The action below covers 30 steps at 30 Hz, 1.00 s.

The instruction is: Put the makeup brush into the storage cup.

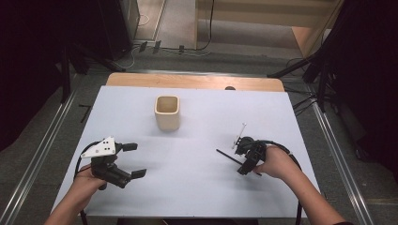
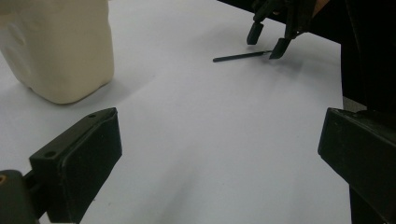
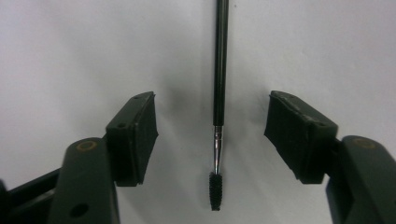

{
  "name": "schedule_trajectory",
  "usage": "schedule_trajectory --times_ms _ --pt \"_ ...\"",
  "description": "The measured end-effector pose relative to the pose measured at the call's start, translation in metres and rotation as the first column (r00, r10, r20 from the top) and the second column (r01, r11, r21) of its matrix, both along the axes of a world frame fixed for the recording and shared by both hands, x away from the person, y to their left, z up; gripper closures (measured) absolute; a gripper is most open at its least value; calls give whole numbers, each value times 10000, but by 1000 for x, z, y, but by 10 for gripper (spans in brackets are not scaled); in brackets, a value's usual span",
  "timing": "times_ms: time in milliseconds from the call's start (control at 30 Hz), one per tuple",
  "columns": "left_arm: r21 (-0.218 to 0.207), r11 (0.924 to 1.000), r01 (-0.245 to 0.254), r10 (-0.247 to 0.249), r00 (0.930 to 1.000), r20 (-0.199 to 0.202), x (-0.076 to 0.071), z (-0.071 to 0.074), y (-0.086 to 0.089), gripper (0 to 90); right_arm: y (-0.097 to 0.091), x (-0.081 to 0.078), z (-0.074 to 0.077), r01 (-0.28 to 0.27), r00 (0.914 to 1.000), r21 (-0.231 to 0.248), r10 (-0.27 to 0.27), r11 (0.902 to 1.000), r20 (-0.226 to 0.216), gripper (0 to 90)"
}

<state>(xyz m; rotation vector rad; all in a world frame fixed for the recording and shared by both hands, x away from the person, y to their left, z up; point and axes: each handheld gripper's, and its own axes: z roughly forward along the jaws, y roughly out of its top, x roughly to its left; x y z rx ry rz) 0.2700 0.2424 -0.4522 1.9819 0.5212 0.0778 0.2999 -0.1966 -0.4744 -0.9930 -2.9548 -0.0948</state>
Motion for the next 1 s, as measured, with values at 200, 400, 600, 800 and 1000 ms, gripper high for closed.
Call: schedule_trajectory --times_ms 200,400,600,800,1000 --pt "9 10000 2 -2 10000 9 0 0 0 0 1 0 -6 33 10000 -383 -35 9993 -55 418" --pt "-21 10000 28 -28 10000 44 0 -1 -1 0 3 -2 -6 -16 9999 -597 25 9982 153 456" --pt "-27 10000 23 -23 10000 24 0 -1 -1 0 5 -2 -4 -37 10000 -630 42 9980 67 673" --pt "-11 10000 40 -40 10000 32 0 -1 -1 0 10 -2 -3 -144 9999 -793 138 9967 -78 829" --pt "17 10000 58 -58 10000 34 0 -1 -1 0 10 0 -4 -241 9995 -737 225 9970 -226 865"
